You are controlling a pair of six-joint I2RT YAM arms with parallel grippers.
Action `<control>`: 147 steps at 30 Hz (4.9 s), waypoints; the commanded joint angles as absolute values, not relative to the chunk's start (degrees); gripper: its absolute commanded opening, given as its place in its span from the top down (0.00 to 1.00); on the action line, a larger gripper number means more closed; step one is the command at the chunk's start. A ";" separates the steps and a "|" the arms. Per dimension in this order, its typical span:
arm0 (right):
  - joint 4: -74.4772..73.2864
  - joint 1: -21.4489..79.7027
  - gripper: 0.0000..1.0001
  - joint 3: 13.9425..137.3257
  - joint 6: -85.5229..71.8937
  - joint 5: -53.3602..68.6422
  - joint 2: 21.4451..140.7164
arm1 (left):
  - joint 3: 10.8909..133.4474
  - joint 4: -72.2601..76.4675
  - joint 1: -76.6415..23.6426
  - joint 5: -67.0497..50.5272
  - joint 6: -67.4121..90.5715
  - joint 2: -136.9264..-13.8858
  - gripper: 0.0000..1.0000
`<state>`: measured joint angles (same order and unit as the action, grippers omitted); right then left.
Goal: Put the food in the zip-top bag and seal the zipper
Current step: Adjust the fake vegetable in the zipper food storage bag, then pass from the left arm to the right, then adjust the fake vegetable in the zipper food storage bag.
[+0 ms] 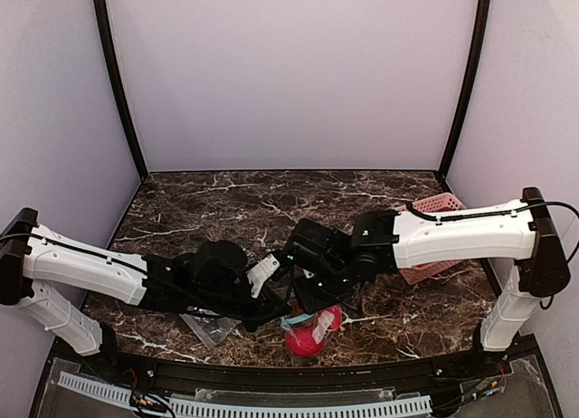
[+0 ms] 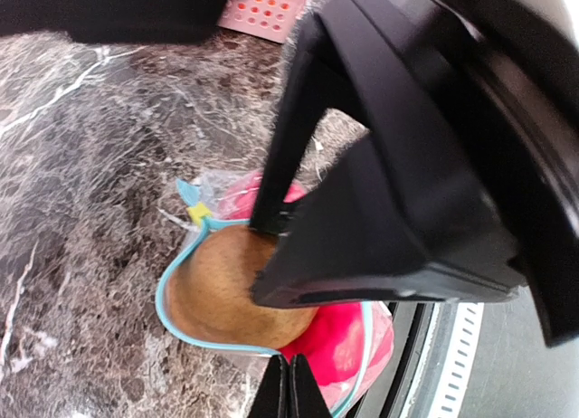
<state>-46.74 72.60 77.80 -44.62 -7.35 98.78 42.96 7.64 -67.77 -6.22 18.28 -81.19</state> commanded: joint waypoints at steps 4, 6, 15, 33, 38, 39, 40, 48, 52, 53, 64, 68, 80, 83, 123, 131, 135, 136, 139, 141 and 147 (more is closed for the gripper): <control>-62.82 74.86 0.72 72.22 -43.43 -2.48 100.47 | 44.09 12.42 -66.45 -2.03 20.67 -75.23 0.99; -63.11 74.85 0.72 72.01 -43.67 -2.60 99.69 | 43.66 12.40 -66.29 -2.21 21.40 -75.20 0.99; -63.09 74.93 0.66 75.31 -45.58 -5.18 96.33 | 43.22 14.91 -66.18 -8.94 22.62 -76.87 0.99; -35.45 72.80 0.50 56.70 -64.91 -10.23 73.16 | 39.39 15.04 -66.18 -9.74 24.28 -75.59 0.99; -28.86 72.81 0.51 55.13 -67.05 -8.45 75.37 | 39.40 14.66 -66.18 -9.60 24.26 -75.32 0.99; -28.41 72.88 0.52 54.99 -67.51 -8.19 75.89 | 39.39 14.52 -66.18 -9.48 24.32 -75.27 0.99; -27.91 72.86 0.52 54.80 -67.79 -7.79 76.33 | 39.38 14.47 -66.18 -9.48 24.34 -75.11 0.99; -27.25 73.34 0.62 54.26 -70.13 -7.59 80.58 | 39.05 14.57 -66.24 -9.29 24.52 -74.69 0.99; -27.17 73.64 0.64 54.25 -71.06 -8.30 81.76 | 38.88 14.54 -66.18 -9.32 24.52 -74.48 0.99; -26.93 73.72 0.64 54.11 -71.14 -8.30 82.14 | 38.79 14.57 -66.18 -9.32 24.52 -74.39 0.99; -23.04 73.74 0.72 55.39 -69.65 -8.55 85.81 | 36.78 17.21 -66.18 -11.94 24.90 -73.34 0.99; -21.78 73.69 0.76 56.59 -69.18 -8.24 87.52 | 35.97 17.54 -66.18 -12.81 25.31 -72.70 0.99; -19.06 73.74 1.00 58.56 -67.18 -10.67 86.32 | 33.53 15.23 -66.18 -10.10 27.89 -68.31 0.96; -20.09 73.78 1.00 58.96 -65.78 -11.09 84.42 | 33.69 10.72 -66.18 -6.16 30.91 -66.06 0.88; -15.89 74.91 1.00 59.41 -60.48 -5.29 86.83 | 41.92 4.23 -66.18 -9.65 41.45 -84.08 0.66; -14.58 75.09 1.00 59.00 -60.04 -5.95 86.14 | 43.44 3.18 -66.18 -9.79 40.60 -85.21 0.93; -14.16 75.12 1.00 59.28 -59.49 -6.07 86.08 | 43.74 3.48 -66.27 -10.53 40.77 -85.90 0.99; -14.12 75.10 1.00 59.29 -59.42 -6.06 86.17 | 43.84 3.55 -66.20 -10.63 40.74 -86.02 0.99; -13.78 75.19 1.00 59.20 -59.41 -6.05 86.31 | 44.09 3.98 -66.27 -10.68 40.52 -85.90 0.99; -13.67 75.32 1.00 58.99 -59.41 -6.34 86.10 | 44.07 3.97 -66.27 -10.16 40.25 -85.31 0.99; -14.25 75.40 1.00 58.96 -59.32 -7.38 85.82 | 43.38 4.67 -66.36 -8.57 38.38 -81.90 0.91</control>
